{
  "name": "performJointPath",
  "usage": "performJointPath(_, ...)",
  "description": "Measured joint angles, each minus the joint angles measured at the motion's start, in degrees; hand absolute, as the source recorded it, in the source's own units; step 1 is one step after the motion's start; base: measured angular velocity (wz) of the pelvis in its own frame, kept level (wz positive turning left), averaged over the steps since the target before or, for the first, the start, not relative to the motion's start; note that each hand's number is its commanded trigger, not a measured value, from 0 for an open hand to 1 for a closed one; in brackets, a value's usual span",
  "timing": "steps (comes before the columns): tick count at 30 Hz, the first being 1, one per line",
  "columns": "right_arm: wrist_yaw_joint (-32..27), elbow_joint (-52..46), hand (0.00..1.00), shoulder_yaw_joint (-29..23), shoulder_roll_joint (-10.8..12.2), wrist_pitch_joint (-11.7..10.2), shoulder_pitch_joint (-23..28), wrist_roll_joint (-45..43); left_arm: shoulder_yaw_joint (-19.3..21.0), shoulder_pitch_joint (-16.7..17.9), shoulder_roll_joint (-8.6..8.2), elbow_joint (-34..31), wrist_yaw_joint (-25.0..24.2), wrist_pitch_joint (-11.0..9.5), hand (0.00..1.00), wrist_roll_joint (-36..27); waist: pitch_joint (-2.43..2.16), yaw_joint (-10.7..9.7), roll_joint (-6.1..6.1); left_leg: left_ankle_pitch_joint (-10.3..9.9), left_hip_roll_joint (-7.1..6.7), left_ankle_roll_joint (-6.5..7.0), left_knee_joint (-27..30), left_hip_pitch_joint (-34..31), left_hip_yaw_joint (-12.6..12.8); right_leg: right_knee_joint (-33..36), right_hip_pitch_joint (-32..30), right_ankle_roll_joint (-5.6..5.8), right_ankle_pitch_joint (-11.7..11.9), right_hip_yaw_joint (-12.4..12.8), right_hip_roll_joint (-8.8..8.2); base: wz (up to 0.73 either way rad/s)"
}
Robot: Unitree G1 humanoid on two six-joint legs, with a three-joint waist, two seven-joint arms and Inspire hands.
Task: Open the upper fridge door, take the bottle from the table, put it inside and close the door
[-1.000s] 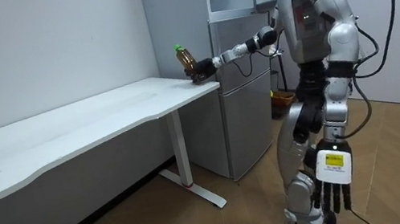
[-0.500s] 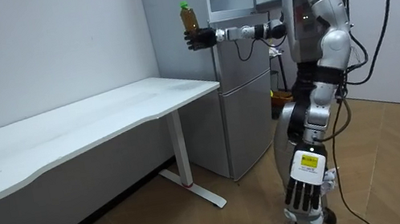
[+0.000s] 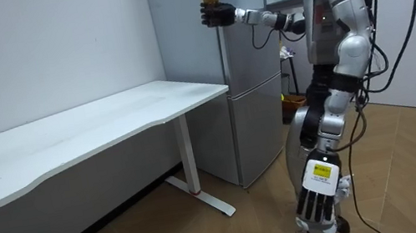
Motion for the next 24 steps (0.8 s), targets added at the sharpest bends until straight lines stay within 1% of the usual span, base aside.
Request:
performJointPath(1,0.28,-1.1,1.0,-0.27,-0.05,0.43,0.0,0.0,0.63,0.01,0.01,0.03,0.0,0.0,0.0,-0.01,0.0,-0.16,0.0,0.0,-0.01,0.0,-0.01,0.01,0.01,-0.01,0.0,0.0,0.0,0.01,0.0,0.0)
performJointPath(5,0.74,-3.45,1.0,-1.56,-0.34,0.56,0.02,0.0,1.85,-0.03,-0.01,0.05,0.0,-0.03,0.0,-0.02,0.0,-0.56,0.01,-0.15,0.01,0.02,-0.02,0.09,0.1,-0.02,0.03,0.01,0.0,0.16,0.04,0.0)
performJointPath(8,0.73,-5.22,1.0,-3.79,-0.39,0.73,0.25,0.03,2.32,0.04,-0.05,0.73,0.0,-0.05,0.0,0.0,0.05,-0.72,0.15,-0.45,0.1,0.02,-0.06,0.71,0.44,0.03,0.41,0.03,0.02,0.59,0.1,-0.05)
performJointPath(12,0.65,-9.56,1.0,-8.01,-0.58,0.78,2.46,-0.87,3.84,0.11,-0.42,1.74,0.16,-0.07,0.0,0.01,0.09,-1.16,0.38,-0.63,0.29,0.09,-0.4,1.28,1.5,0.08,0.39,0.08,0.04,1.61,0.16,-0.13)
performJointPath(14,0.55,-9.94,1.0,-9.13,-0.95,0.78,2.61,-1.9,4.71,0.33,-0.8,2.24,0.67,-0.01,0.0,0.01,0.1,-2.09,0.47,-0.67,0.3,0.11,-0.71,1.73,1.84,0.19,0.48,0.08,0.05,2.14,0.19,-0.15)
performJointPath(16,0.13,-11.34,1.0,-10.93,-2.62,0.78,4.35,-2.53,4.8,0.35,-1.12,2.16,1.72,-0.12,0.0,-0.01,0.07,-2.63,0.41,-0.68,0.58,0.12,-0.94,1.95,2.4,0.32,0.3,0.08,0.05,2.61,0.19,-0.12)
performJointPath(17,-0.14,-11.8,1.0,-11.17,-2.98,0.78,4.83,-2.74,4.8,0.36,-1.15,2.17,1.8,-0.14,0.0,-0.09,0.05,-2.85,0.39,-0.68,0.77,0.11,-0.97,1.98,2.5,0.37,0.23,0.08,0.05,2.68,0.19,-0.1)
performJointPath(19,-0.75,-13.64,1.0,-11.83,-4.34,0.79,6.16,-4.5,4.86,0.4,-1.15,2.27,2.14,-0.2,0.0,-0.09,-0.02,-3.84,0.26,-0.7,0.89,0.08,-1.08,2.17,3.02,0.47,-0.01,0.08,0.05,3.31,0.3,-0.13)
performJointPath(21,-0.79,-13.94,1.0,-12.12,-5.14,0.79,6.19,-4.48,4.92,0.59,-1.11,2.28,2.62,-0.29,0.0,-0.09,-0.03,-4.5,0.11,-0.82,0.96,-0.03,-1.17,2.77,3.39,0.59,0.12,0.07,0.05,4.01,0.43,-0.2)
performJointPath(22,-1.04,-14.13,1.0,-12.54,-5.56,0.79,6.19,-4.5,4.98,0.59,-1.07,2.28,2.75,-0.44,0.0,-0.08,-0.13,-5.15,-0.09,-0.83,0.97,-0.03,-1.27,3.01,3.68,0.8,0.16,0.07,0.04,4.02,0.44,-0.14)
performJointPath(24,-1.55,-14.43,1.0,-13.66,-5.84,0.79,6.19,-4.21,5.0,0.47,-1.06,2.39,2.75,-1.25,0.0,-0.09,-0.22,-5.49,-0.47,-0.91,1.2,-0.07,-1.27,3.31,4.57,0.95,0.11,0.07,0.04,4.52,0.55,-0.14)
